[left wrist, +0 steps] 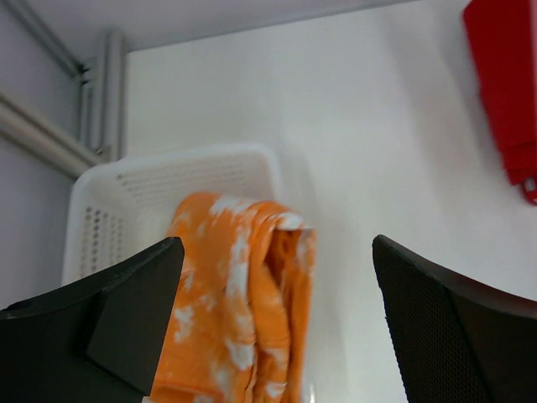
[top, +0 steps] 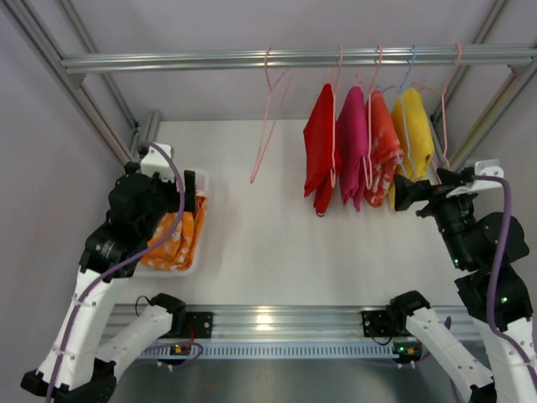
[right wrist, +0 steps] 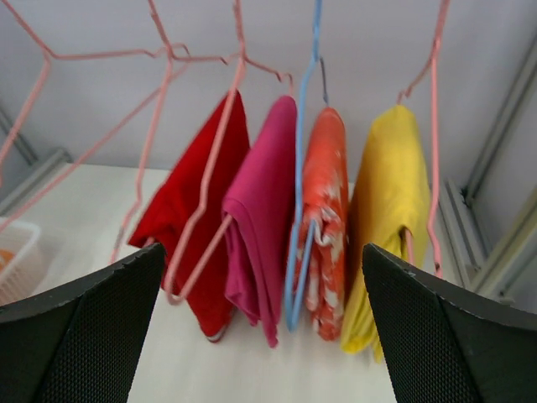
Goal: Remove the trousers from the hanger
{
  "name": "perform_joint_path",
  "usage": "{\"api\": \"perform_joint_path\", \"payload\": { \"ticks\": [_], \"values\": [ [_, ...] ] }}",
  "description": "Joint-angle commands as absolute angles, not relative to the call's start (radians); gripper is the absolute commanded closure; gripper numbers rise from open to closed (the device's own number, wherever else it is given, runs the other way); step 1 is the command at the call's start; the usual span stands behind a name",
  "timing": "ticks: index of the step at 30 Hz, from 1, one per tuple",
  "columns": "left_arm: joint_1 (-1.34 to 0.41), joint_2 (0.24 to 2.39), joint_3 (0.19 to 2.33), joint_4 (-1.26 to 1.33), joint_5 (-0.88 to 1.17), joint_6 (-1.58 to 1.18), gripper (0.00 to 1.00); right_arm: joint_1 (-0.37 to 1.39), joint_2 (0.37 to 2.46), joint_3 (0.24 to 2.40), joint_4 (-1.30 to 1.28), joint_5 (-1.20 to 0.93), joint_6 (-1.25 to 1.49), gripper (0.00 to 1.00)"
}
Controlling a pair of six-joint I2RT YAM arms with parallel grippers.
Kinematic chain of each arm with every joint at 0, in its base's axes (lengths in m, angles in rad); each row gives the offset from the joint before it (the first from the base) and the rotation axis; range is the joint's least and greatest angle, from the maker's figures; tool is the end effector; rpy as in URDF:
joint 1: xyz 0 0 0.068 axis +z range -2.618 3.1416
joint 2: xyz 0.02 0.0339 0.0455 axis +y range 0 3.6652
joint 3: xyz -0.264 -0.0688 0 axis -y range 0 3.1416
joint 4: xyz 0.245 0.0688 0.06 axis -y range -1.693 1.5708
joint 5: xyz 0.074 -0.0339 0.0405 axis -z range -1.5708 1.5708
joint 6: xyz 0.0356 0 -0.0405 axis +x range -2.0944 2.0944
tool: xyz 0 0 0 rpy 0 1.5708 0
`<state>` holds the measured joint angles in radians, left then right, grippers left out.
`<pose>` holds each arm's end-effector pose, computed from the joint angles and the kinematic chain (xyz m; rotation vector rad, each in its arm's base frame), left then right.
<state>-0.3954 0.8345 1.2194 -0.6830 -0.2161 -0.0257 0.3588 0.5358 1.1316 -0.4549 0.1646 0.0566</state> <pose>0.1425 -0.0512 0.4248 0.1950 1.8525 -0.0898 0.0677 0.0192 0.4508 -0.0809 1.4333 0.2241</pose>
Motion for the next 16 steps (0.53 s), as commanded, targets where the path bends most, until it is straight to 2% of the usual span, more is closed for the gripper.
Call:
{"api": "perform_joint_path", "payload": {
  "ticks": [1,7,16],
  "values": [
    [-0.335,0.715,1.138,-0.707,-0.351,0.067,0.01,0.292,0.486,1.056,-0.56,0.215,0.009,0.0],
    [-0.21,0.615,1.074,-0.672,-0.361,0.069,0.01,0.177,0.411,1.006,-0.548,0.152,0.048,0.01],
    [-0.187,0.618,1.071,-0.635,-0.388,0.04,0.01,0.16,0.391,1.014,-0.569,0.115,0.064,0.0]
  ]
}}
